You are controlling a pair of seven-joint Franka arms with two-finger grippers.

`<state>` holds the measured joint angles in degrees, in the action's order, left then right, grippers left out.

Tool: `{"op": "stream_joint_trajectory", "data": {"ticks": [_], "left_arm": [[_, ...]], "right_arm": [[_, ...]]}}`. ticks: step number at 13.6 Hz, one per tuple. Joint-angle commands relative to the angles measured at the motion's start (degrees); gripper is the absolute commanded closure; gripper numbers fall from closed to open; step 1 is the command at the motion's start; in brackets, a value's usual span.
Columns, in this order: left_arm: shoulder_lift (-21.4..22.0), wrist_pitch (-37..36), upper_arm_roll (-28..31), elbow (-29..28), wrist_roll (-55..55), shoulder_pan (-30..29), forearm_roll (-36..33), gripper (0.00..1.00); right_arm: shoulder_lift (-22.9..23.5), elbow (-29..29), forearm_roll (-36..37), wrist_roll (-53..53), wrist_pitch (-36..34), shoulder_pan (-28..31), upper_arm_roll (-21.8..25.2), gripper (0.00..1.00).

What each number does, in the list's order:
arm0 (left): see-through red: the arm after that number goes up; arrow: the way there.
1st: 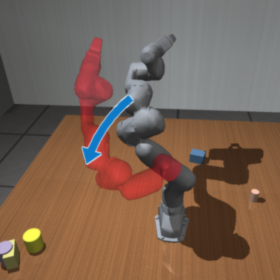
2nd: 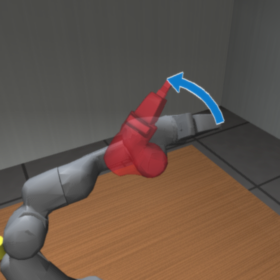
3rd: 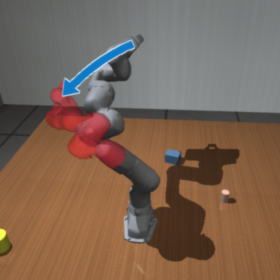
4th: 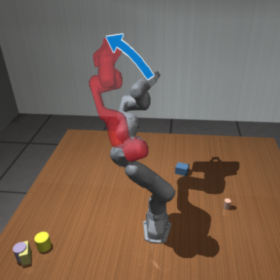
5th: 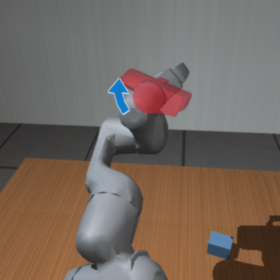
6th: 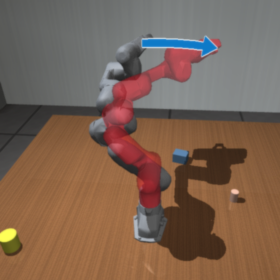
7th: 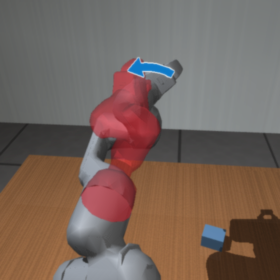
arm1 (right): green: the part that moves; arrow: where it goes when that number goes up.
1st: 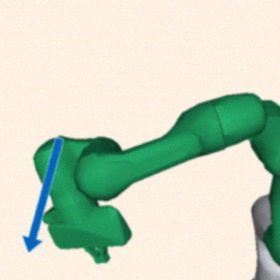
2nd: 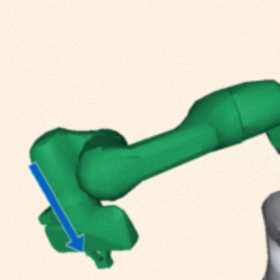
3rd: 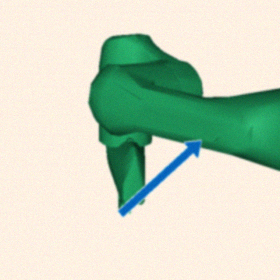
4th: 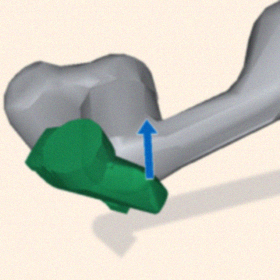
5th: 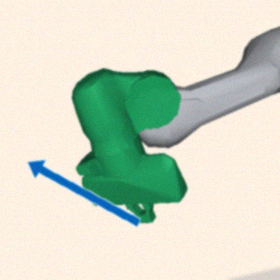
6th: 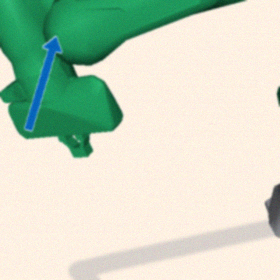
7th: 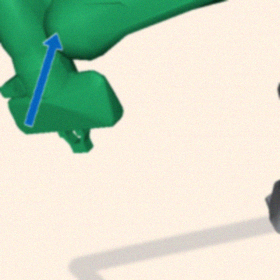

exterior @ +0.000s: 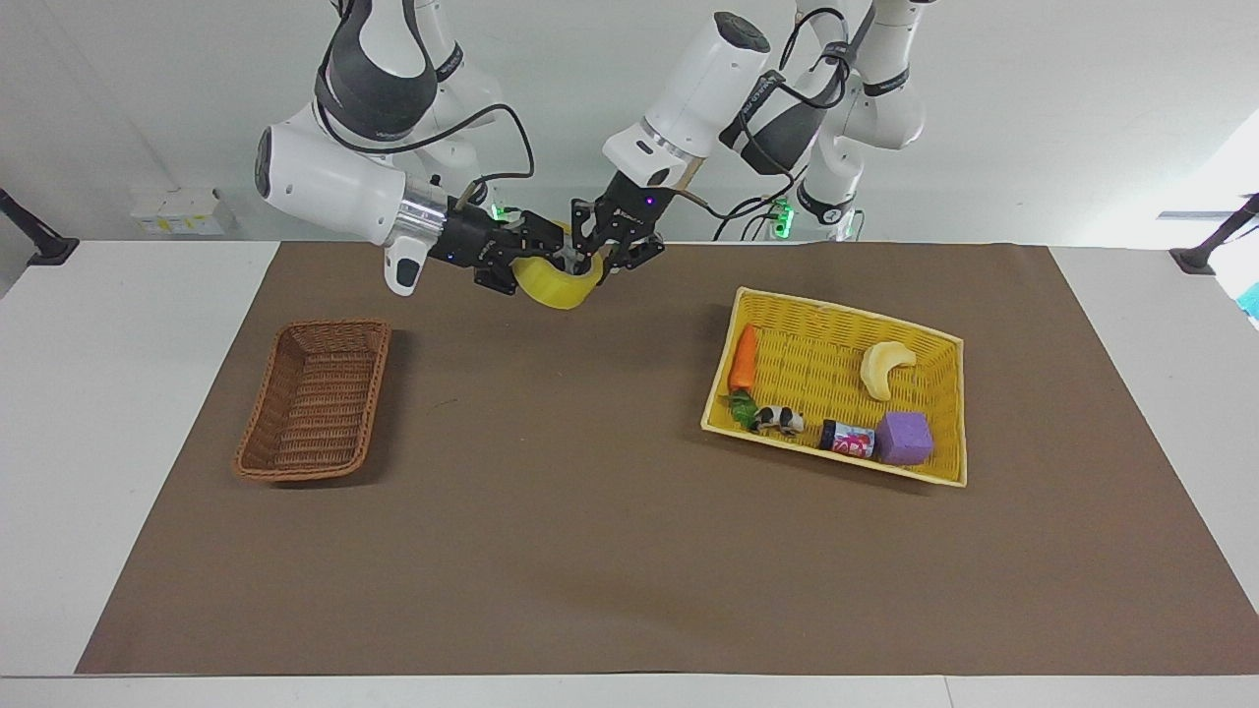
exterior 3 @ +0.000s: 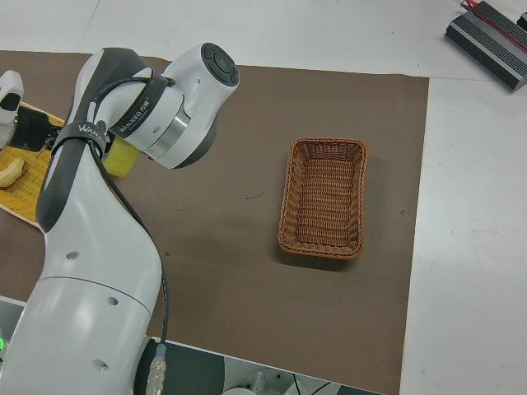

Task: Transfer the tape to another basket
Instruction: 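Grasp the tape with the right gripper while the left gripper releases it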

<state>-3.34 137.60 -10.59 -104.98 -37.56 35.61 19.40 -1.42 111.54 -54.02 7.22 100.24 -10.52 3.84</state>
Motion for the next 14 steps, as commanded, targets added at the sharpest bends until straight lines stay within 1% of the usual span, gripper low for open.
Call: {"op": "stream_joint_trajectory", "data": {"ticks": [1,5,7,9,10,11,12,13,14], "left_arm": [[1.4,-0.66,0.48,0.65,-5.23,0.6,0.55,0.0],[2.29,-5.31,1.36,0.65,-5.59,-0.54,-0.15,0.0],[2.29,-9.17,1.8,0.65,-5.59,-3.25,-0.33,0.0],[2.81,-14.88,1.8,0.65,-5.42,-6.33,-3.99,0.0],[2.82,-16.04,1.71,0.74,-5.07,-8.09,-6.37,0.0],[2.82,-16.22,1.8,0.65,-4.89,-9.41,-7.26,0.0],[2.55,-16.22,1.8,0.74,-4.89,-11.34,-7.36,0.0],[2.29,-16.14,1.8,0.74,-4.72,-13.44,-7.62,0.0],[2.11,-16.22,1.8,0.74,-4.63,-15.29,-7.97,0.0]], "right_arm": [[-0.78,0.52,0.67,-1.15,0.4,0.41,-0.15,1.0],[-0.78,0.34,2.07,-0.8,0.4,0.76,-0.06,1.0],[-0.78,0.25,2.25,-0.63,0.4,0.94,-0.06,1.0],[-0.78,0.16,2.34,-0.45,0.22,2.07,0.03,1.0],[-0.78,0.16,2.68,0.25,-0.39,3.39,0.03,1.0],[-0.78,0.08,3.47,1.64,-2.05,5.14,0.11,1.0],[-0.78,-0.01,5.92,3.83,-3.98,7.42,0.12,1.0],[-0.96,-0.1,10.73,6.03,-5.91,9.62,0.12,1.0],[-1.13,-0.01,17.13,8.66,-7.24,11.12,0.12,1.0]]}}
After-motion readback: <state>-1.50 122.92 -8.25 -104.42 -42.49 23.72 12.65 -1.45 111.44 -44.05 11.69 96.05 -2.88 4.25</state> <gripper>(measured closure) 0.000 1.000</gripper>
